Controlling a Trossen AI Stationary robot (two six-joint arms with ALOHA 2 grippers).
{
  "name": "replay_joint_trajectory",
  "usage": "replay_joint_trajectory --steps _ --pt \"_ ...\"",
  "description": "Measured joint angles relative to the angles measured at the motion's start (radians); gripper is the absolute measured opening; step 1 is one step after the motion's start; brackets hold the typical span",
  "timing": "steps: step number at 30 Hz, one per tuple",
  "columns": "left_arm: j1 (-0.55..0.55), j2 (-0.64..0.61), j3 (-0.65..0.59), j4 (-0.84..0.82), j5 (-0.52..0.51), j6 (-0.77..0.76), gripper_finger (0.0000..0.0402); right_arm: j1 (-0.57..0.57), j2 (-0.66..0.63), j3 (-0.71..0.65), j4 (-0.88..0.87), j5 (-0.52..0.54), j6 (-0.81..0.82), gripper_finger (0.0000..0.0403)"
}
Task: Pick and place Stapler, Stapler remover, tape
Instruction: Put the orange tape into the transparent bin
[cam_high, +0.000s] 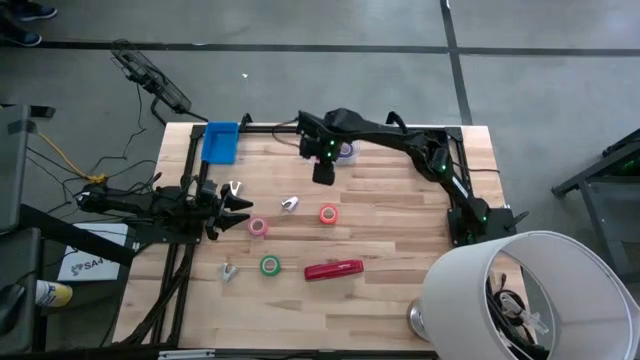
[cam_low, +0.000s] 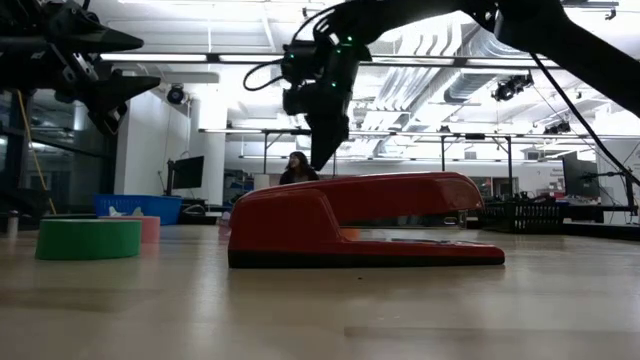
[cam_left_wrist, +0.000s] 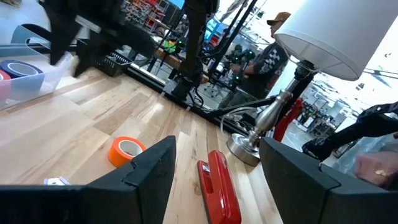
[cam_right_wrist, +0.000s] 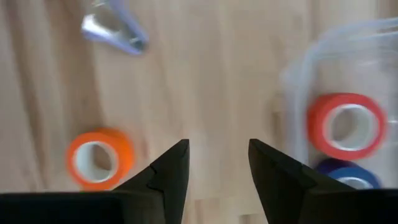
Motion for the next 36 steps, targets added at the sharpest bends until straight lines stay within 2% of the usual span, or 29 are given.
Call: replay_joint_trajectory --steps 14,20,36 --pt "0.0 0.0 0.0 0.0 0.0 0.0 0.0229 0.166 -0.011 0.0 -0.109 -0.001 -0.016 0.0161" --pt "0.0 0.0 0.0 0.0 0.0 0.0 0.0229 0.207 -0.01 0.0 -0.157 -0.007 -0.066 0.0165" --pt "0.0 0.0 0.0 0.0 0.0 0.0 0.0229 0.312 -0.009 0.0 -0.164 0.014 -0.036 0.0168"
